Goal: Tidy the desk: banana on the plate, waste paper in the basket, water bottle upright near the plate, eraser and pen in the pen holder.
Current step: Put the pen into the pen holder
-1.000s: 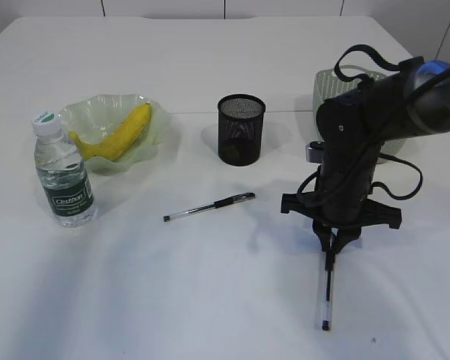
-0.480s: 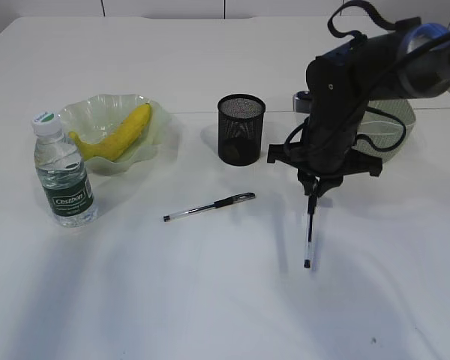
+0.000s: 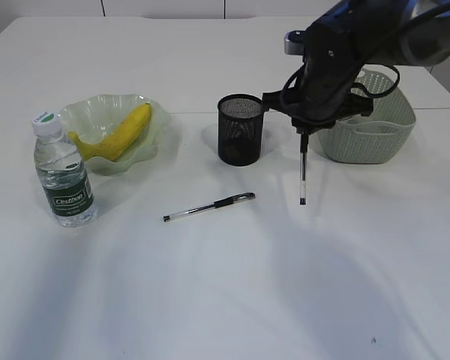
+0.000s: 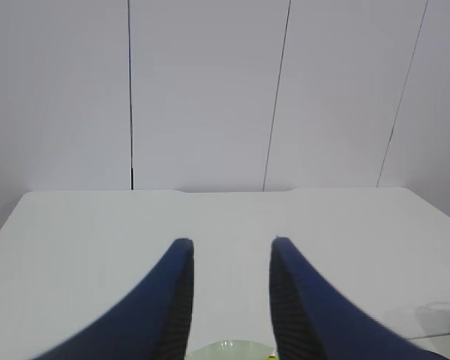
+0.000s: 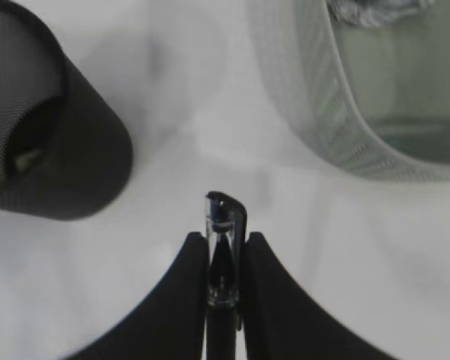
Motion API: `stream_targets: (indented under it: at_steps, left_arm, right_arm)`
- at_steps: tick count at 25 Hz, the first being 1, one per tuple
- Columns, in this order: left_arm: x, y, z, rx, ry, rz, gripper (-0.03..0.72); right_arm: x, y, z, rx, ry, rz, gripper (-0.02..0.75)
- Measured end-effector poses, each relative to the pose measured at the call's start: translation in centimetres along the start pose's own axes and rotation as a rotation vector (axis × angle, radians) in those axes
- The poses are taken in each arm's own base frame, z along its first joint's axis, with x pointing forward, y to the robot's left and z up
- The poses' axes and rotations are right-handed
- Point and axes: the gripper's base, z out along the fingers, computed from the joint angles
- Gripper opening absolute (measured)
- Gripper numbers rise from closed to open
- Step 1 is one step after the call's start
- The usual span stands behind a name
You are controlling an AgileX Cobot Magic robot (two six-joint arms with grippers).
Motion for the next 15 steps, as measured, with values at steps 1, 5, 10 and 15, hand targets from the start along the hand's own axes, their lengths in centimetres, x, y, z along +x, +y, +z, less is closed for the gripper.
stream_targets:
  at_steps: [1, 5, 10, 15]
  left_arm:
    - [0.0, 0.0, 0.0, 0.0, 0.0, 0.0, 0.239]
    - [0.0, 0.0, 0.0, 0.0, 0.0, 0.0, 0.239]
    - [0.0, 0.0, 0.0, 0.0, 0.0, 0.0, 0.239]
    - [0.3, 0.1, 0.3, -0.002, 0.011, -0.002, 0.239]
  right_arm:
    - [-0.2, 0.1, 0.0, -0.015, -0.023, -0.005, 0.078]
    - [-1.1, 0.8, -0.1, -0.087, -0.126, -0.029, 0.078]
    - [-2.3, 1.5, -0.4, -0.149, -0.263, -0.105, 0.078]
    - [-2.9, 1.9, -0.6, -0.181, -0.345, -0.168, 0.078]
